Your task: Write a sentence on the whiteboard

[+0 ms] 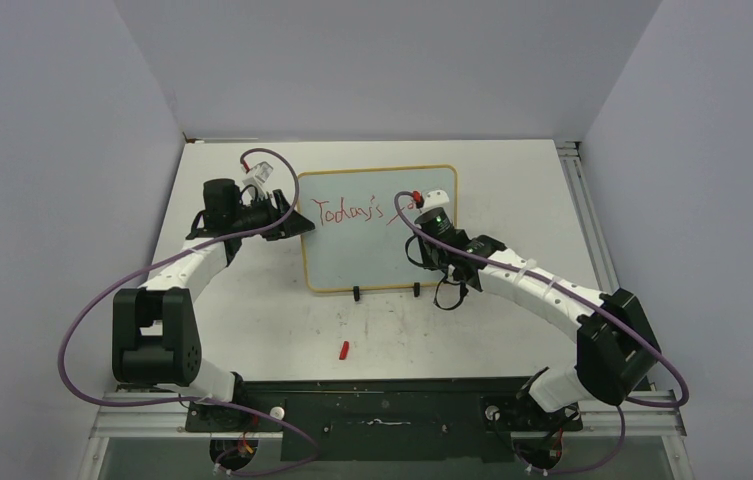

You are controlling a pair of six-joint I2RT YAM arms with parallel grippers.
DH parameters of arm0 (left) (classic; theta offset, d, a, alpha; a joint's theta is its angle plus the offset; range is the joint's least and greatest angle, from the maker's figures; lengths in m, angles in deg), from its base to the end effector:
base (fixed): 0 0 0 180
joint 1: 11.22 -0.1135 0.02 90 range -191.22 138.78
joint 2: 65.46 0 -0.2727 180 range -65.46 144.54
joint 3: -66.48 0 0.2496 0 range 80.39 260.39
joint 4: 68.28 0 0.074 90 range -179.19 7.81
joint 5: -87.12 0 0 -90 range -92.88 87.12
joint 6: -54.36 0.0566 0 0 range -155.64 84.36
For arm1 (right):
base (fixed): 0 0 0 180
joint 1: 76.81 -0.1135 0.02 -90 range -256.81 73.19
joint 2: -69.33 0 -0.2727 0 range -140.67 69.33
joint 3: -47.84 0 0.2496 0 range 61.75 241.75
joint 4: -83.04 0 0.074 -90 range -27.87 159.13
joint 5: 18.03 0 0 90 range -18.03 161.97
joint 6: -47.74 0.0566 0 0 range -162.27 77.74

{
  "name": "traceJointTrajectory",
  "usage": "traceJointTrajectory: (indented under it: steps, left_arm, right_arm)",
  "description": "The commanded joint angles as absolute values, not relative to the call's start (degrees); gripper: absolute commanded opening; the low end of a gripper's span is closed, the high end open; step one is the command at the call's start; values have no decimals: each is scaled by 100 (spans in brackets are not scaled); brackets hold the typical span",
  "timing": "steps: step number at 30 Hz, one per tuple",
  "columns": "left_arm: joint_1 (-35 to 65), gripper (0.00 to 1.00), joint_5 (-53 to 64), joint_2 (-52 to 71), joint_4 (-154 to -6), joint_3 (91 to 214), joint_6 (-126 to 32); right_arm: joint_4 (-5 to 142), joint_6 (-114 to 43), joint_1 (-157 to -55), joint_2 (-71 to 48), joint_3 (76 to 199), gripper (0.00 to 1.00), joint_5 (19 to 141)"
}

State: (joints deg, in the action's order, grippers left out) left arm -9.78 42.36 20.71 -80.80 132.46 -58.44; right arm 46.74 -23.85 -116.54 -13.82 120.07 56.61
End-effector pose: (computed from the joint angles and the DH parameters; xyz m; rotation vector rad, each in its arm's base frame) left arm 0.3307 -0.0485 0.2379 0.0800 2.1385 -1.0893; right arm 0.2556 0.1929 0.2426 -0.3141 2.3427 0.1710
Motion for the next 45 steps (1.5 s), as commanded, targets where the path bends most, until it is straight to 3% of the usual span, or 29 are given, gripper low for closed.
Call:
traceJointTrajectory:
  steps: [1, 23, 45]
  left_arm:
    - [-902, 43, 4441, 1769, -7958, 13300, -5778]
    - [-902, 43, 4428, 1780, -7959, 13312, -5772]
    - [-902, 43, 4449, 1764, -7959, 13299, -5786]
  right_arm:
    - [4622, -2302, -11609, -1138, 11972, 5, 5523]
    - [4597, -2591, -11505, -1396, 12572, 5, 5362]
    - [4565, -2286, -11523, -1134, 11995, 5, 5551]
